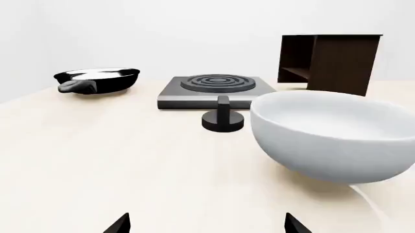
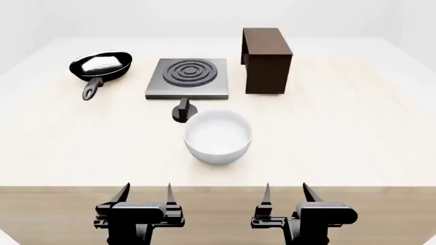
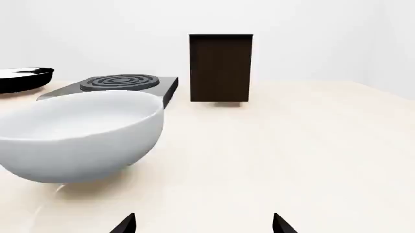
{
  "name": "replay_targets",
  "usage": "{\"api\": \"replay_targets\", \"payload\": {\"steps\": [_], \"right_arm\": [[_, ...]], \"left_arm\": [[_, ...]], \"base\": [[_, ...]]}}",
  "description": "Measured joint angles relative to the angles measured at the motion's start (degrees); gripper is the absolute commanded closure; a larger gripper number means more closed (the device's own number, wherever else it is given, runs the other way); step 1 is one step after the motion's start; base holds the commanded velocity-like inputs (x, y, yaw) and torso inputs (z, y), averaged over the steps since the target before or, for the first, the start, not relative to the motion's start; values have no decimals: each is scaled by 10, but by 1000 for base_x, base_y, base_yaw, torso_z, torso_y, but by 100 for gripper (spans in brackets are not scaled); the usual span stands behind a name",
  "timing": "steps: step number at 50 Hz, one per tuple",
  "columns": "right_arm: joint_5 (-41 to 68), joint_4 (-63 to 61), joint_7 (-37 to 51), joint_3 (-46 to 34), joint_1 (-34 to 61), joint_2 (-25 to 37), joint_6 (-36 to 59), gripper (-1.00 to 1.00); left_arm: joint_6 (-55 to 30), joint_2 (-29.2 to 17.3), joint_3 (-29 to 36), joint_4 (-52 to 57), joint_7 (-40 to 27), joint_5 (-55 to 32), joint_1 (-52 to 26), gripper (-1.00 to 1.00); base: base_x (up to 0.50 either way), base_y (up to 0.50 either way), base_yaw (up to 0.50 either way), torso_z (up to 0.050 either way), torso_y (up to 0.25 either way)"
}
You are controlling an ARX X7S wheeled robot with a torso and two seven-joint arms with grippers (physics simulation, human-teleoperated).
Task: Turn on the stove.
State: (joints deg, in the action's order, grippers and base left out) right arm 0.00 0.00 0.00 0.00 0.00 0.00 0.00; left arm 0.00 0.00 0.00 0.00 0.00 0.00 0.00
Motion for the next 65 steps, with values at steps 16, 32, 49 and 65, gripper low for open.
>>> {"api": "replay_targets", "payload": {"steps": [16,32,49,65], "right_arm": [[22,0,23,-24,4,20,0,-100],[40,5,34,-47,7,37,-5,-100],[54,8,42,-65,7,50,-12,-100],[64,8,49,-80,5,60,-19,-100]], "left_arm": [[-2,-17,20,3,-20,-17,1,-100],[-3,-34,40,1,-39,-36,-1,-100],[1,-47,54,0,-54,-48,-2,-100],[2,-57,66,-1,-65,-59,-3,-100]], "base": [[0,14,0,0,0],[5,372,0,0,0],[15,417,0,0,0],[28,416,0,0,0]]}}
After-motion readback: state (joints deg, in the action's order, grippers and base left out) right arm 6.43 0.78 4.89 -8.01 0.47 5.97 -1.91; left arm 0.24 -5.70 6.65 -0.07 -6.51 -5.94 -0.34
